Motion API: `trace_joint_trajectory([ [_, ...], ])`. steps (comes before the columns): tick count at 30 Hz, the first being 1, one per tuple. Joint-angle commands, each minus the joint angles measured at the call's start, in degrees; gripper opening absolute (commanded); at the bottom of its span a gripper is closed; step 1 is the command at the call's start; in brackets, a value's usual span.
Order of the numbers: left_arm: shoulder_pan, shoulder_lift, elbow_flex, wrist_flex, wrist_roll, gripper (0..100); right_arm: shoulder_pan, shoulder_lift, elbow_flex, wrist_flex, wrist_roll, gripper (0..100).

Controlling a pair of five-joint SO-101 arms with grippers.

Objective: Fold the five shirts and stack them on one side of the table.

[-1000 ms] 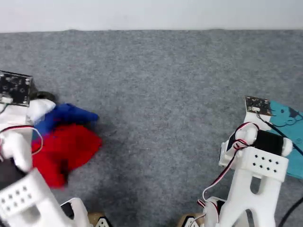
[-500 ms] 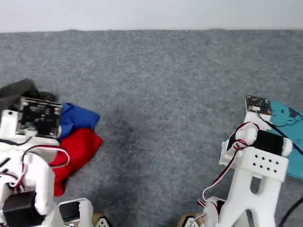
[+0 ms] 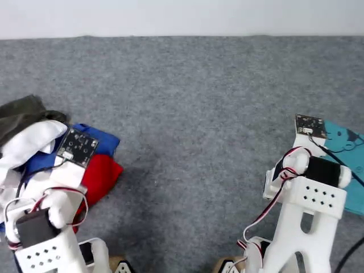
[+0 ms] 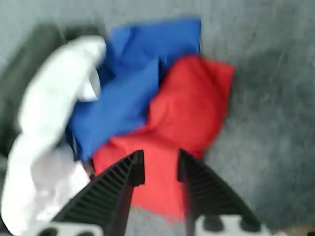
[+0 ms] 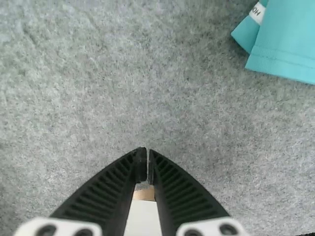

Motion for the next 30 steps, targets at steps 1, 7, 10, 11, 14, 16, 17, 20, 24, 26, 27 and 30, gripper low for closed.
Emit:
trace_joint_trajectory([
  [1,-4.0,-0.8,2.2,-0.8,-3.0,17,-0.6,-1.3,-0.4,-0.6,-0.5,1.0],
  [7,-7.7,-0.8,9.8,-7.7,-3.0,23,-0.6,-1.3,1.0,-1.7,-0.5,1.0],
  [10,-7.6,-0.8,14.6,-9.4,-3.1,23,-0.6,-1.3,1.0,-1.7,-0.5,1.0],
  [11,-7.6,-0.8,16.2,-10.5,-3.1,23,-0.6,-1.3,1.0,-1.7,-0.5,1.0],
  [14,-7.6,-0.8,19.4,-13.5,-2.9,23,-0.6,-1.3,1.0,-1.7,-0.5,1.0],
  [16,-7.6,-0.7,19.8,-14.7,-2.9,23,-0.6,-1.3,1.1,-1.7,-0.5,1.0],
  [17,-7.5,-0.7,20.4,-15.6,-2.9,23,-0.6,-1.3,1.1,-1.7,-0.5,1.0],
  [20,-7.4,-0.7,25.1,-20.0,-3.1,22,-0.6,-1.3,1.1,-1.7,-0.5,1.0],
  [24,-7.7,-0.7,28.9,-22.8,-2.9,22,-0.6,-1.3,1.1,-1.7,-0.5,1.0],
  [26,-7.5,-0.7,28.9,-23.2,-2.9,20,-0.6,-1.3,1.1,-1.7,-0.5,1.0],
  [27,-7.4,-0.7,29.1,-23.6,-2.9,19,-0.6,-1.3,1.1,-1.7,-0.5,1.0],
  [30,-7.4,-0.7,31.3,-26.0,-3.0,17,-0.6,-1.3,1.1,-1.7,-0.5,1.0],
])
